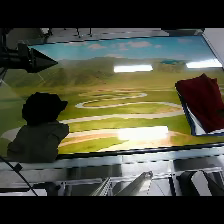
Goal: Fold the shirts.
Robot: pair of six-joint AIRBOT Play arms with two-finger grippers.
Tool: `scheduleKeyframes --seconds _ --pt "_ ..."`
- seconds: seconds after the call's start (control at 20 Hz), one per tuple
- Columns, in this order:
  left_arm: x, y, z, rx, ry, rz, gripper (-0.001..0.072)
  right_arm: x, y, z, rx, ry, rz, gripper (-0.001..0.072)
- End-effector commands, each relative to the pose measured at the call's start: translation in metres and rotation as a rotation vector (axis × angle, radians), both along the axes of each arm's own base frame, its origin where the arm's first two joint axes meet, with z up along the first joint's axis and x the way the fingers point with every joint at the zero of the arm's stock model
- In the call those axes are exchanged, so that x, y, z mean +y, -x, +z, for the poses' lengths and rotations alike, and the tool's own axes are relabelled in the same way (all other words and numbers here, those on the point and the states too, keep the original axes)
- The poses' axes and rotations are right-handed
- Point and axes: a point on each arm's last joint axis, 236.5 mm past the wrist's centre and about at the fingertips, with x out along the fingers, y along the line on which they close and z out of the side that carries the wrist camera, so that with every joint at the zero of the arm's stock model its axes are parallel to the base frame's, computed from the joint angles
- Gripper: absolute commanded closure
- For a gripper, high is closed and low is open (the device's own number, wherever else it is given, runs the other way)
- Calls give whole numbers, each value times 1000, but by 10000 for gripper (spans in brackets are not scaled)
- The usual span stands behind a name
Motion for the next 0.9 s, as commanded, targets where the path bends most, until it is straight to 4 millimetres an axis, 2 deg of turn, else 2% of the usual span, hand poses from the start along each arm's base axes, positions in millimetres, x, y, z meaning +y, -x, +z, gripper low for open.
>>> scheduleKeyframes --seconds 0.0,0.1,0.25,0.35,0.5,0.7,0.85 --pt "2 15 7 -60 -98 -2 701 66 -24 77 -294 -27 174 696" --pt "1 39 7 -101 -170 -15 701 94 -20 78 -292 -10 259 697" --pt "-10 78 1 -104 -163 32 700 120 -9 52 -214 32 348 696" --pt "-15 108 -18 -69 -155 72 700 138 0 32 -175 42 413 697" --pt "-19 146 -47 -18 -145 114 700 159 5 21 -163 34 499 696" --pt "-23 177 -69 11 -143 121 699 173 9 26 -178 -3 540 696" --pt "-23 181 -74 -6 -142 157 699 179 10 31 -189 -33 551 696"
